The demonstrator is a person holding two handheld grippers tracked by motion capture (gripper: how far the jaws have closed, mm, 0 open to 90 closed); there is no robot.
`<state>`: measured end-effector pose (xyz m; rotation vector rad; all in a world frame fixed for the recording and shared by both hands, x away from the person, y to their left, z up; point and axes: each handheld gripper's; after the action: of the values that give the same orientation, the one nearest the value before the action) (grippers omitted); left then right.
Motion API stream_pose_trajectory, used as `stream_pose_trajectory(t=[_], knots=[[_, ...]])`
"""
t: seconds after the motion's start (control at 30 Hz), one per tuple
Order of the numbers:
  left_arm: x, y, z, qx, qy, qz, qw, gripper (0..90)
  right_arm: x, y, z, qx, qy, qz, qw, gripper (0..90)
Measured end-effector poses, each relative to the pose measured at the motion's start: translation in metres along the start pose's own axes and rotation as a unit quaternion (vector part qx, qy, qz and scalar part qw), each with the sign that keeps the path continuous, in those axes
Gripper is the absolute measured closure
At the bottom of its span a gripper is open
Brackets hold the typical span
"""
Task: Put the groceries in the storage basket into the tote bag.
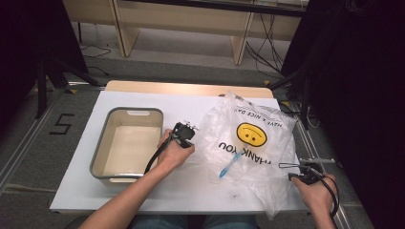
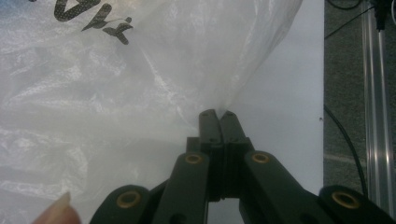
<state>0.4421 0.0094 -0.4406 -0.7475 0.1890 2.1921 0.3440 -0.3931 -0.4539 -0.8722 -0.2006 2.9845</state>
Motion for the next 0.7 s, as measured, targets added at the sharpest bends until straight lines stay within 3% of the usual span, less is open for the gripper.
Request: stream_pose_trajectory(t=[0.13, 0.4, 0.7], knots=[[0.0, 0.009, 0.008, 0.012, -0.008, -0.007, 0.9999, 89.2, -0.002, 0.0, -0.001, 0.003, 0.006, 0.002, 1.0, 90.0], [0.005, 0.029, 0.024, 0.038, 0.003, -0.023, 0.999, 89.3, -0.012, -0.004, -0.004, 0.005, 0.022, 0.002, 0.9997, 90.0], [0.019, 0.038, 0.04, 0.043, 0.002, -0.038, 0.9984, 89.2, -0.03, -0.015, -0.017, 0.001, 0.036, 0.009, 0.9993, 90.0]])
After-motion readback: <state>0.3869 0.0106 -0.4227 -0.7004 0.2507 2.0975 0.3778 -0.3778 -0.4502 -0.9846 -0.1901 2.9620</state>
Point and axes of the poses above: each handheld gripper's, and its own axes: z roughly backward along the jaws, x roughly out of its underside, y roughly to its right, and after that the axes turned 13 degrees about -z, right-handed
